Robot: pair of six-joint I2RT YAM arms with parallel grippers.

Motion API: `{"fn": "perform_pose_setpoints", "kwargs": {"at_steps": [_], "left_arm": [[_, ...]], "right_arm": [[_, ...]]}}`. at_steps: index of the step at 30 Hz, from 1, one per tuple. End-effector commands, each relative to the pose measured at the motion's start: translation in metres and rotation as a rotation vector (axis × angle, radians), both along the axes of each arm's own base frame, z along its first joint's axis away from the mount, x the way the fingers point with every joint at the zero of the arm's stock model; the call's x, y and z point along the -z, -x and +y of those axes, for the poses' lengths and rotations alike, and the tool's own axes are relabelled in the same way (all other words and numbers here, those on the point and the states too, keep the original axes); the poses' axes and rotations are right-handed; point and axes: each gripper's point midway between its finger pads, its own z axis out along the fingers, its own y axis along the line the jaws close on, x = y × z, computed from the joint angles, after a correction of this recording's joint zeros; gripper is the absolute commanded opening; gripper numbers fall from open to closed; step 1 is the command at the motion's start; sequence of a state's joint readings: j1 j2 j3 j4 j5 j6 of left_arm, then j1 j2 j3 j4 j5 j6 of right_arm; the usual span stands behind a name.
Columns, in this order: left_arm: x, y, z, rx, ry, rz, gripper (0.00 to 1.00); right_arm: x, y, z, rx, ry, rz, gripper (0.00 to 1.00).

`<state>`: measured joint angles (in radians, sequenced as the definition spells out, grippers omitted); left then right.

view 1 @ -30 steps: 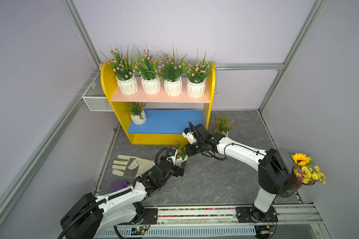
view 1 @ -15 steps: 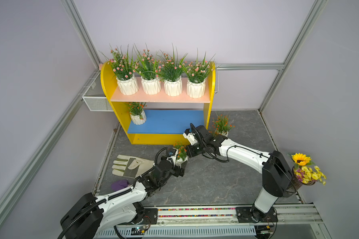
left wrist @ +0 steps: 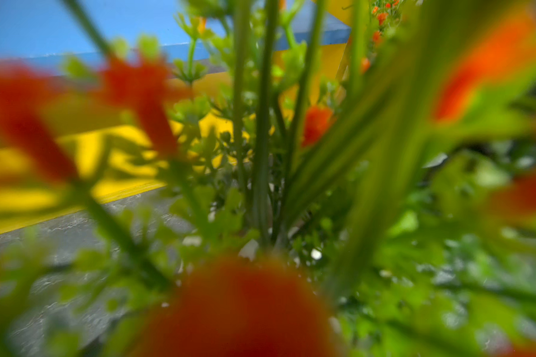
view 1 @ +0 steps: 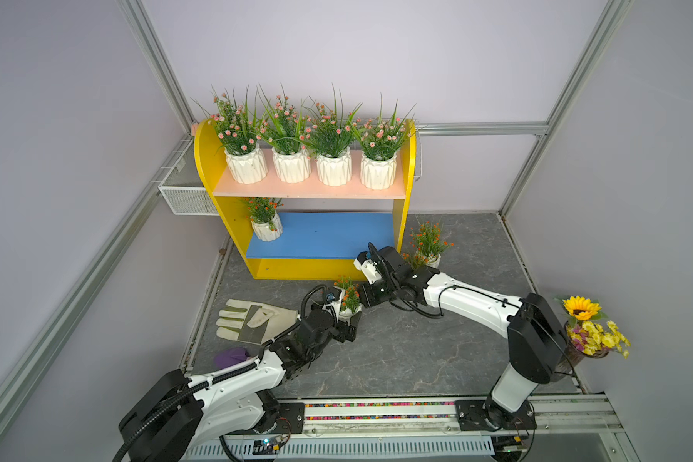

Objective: Place the baby's breath potted plants on the rack by color
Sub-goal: Pick up the baby's breath potted plant from the center of the board.

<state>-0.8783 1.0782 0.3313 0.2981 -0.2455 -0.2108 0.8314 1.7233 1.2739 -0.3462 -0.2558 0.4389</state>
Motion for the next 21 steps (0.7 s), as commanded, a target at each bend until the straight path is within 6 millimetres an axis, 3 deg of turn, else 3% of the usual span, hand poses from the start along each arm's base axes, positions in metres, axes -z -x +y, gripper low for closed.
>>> {"fn": "perform_pose_setpoints", "kwargs": {"at_steps": [1,14,17,21], "left_arm": [[-0.027,-0.007,-0.015,0.018,0.075,-0.045,0.97],[-0.026,-0.008,-0.016,0.013,0.071,-0.045,0.92],[-0.027,-0.008,-0.016,0.012,0.072,-0.047,0.84],[-0.024,-0.01,-0.014,0.0,0.066,-0.044,0.66]], "right_arm": [[-0.044,0.023,0.026,-0.094,-0.178,-0.013,0.07],[-0.042,0.033,0.028,-0.09,-0.214,0.006,0.07],[-0.039,0.033,0.028,-0.087,-0.218,0.011,0.07],[-0.03,0.031,0.027,-0.072,-0.196,0.016,0.07]]}}
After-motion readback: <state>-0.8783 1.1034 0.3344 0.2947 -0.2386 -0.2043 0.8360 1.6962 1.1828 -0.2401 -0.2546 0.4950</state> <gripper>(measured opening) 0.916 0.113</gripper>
